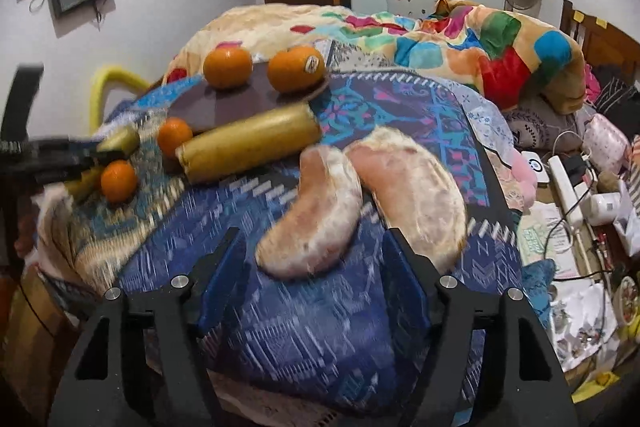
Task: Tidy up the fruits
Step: 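Grasp and lift the yellow cylindrical fruit with the left tool while the right tool grasps the pomelo segment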
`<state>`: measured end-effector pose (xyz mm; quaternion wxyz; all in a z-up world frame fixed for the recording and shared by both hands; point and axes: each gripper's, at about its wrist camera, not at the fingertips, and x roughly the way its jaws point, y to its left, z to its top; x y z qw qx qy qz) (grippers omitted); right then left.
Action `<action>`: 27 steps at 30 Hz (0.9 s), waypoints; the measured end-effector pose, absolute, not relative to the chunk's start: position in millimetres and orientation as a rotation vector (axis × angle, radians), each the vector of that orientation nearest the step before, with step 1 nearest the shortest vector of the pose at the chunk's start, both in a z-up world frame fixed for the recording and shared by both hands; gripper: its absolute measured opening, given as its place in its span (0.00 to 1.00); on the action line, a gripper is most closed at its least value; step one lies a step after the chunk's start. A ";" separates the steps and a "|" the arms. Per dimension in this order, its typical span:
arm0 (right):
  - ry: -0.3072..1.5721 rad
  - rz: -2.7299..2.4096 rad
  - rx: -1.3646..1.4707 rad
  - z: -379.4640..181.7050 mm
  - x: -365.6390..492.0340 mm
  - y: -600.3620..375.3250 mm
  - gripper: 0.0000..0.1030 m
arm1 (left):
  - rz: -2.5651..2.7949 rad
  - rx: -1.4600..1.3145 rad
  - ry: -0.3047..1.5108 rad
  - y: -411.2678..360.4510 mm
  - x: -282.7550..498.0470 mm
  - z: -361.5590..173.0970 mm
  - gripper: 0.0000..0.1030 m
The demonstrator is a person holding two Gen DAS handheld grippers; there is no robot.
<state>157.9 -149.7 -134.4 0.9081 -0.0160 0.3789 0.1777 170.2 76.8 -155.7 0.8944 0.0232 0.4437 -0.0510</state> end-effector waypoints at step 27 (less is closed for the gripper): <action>0.787 0.343 -0.001 -140.1 189.9 -145.3 0.25 | -0.094 0.004 0.887 76.9 170.8 -155.7 0.35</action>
